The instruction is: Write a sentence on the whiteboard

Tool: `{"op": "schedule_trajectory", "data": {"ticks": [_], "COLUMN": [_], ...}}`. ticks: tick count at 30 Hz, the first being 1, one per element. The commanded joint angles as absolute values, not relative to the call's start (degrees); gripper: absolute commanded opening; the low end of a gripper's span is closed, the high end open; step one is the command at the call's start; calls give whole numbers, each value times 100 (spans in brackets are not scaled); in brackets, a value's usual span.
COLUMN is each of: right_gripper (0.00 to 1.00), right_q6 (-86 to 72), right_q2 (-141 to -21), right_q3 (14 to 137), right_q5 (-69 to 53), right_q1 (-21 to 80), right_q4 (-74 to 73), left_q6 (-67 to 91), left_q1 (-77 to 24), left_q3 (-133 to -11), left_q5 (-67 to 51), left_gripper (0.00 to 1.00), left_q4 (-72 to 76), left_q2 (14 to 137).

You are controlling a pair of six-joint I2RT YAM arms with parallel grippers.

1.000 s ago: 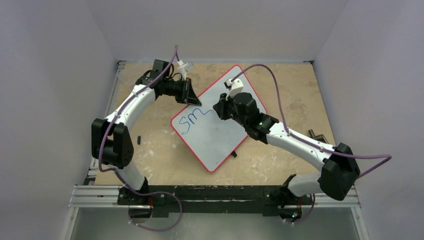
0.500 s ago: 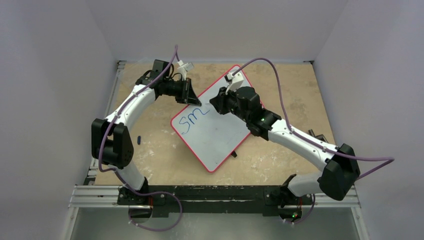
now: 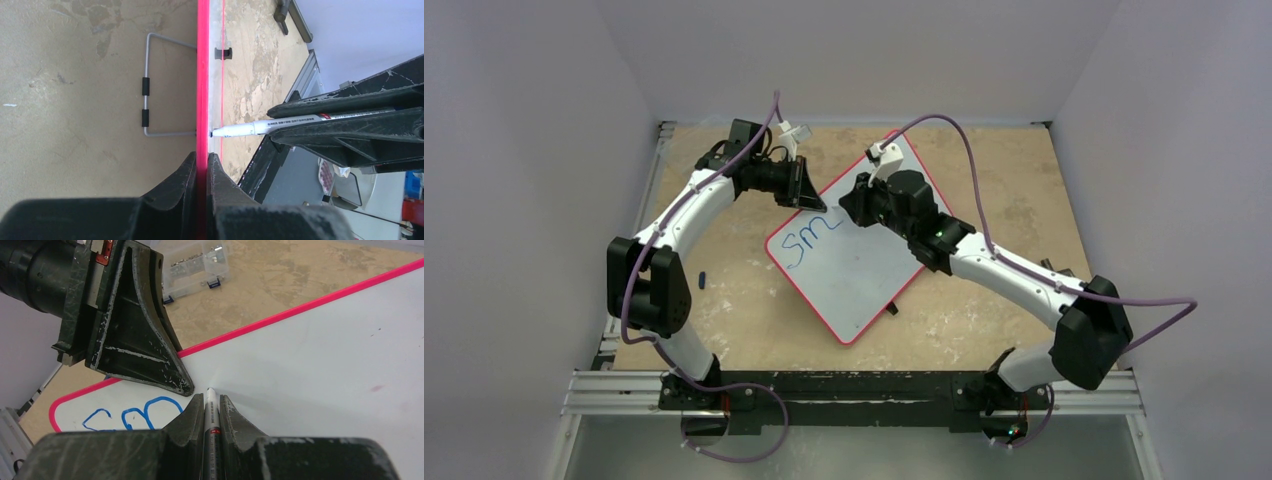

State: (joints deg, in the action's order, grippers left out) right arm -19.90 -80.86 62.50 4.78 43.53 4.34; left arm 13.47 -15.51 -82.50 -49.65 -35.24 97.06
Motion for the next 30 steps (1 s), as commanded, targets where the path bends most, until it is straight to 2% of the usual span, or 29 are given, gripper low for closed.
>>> {"op": "schedule_trajectory", "data": {"ticks": [1, 16, 30], "right_gripper": [0, 0, 0], "right_q6": [-2022, -2087, -2329], "right_q2": [-8176, -8217, -7767], "right_q3": [6590, 6305, 5564], "right_q5": [527, 475, 448], "right_q1": [4317, 4289, 4289], "right_q4": [598, 644, 670], "left_q6": [1047, 1046, 1046], "left_q1": [-1608, -1608, -1608], "left_q3": [-8334, -8332, -8341], "left_q5": [-4790, -4790, -4783], "left_gripper": [0, 0, 0], "left_q4": [-3410, -3410, -3410], "left_q2": [9455, 9449, 9427]}}
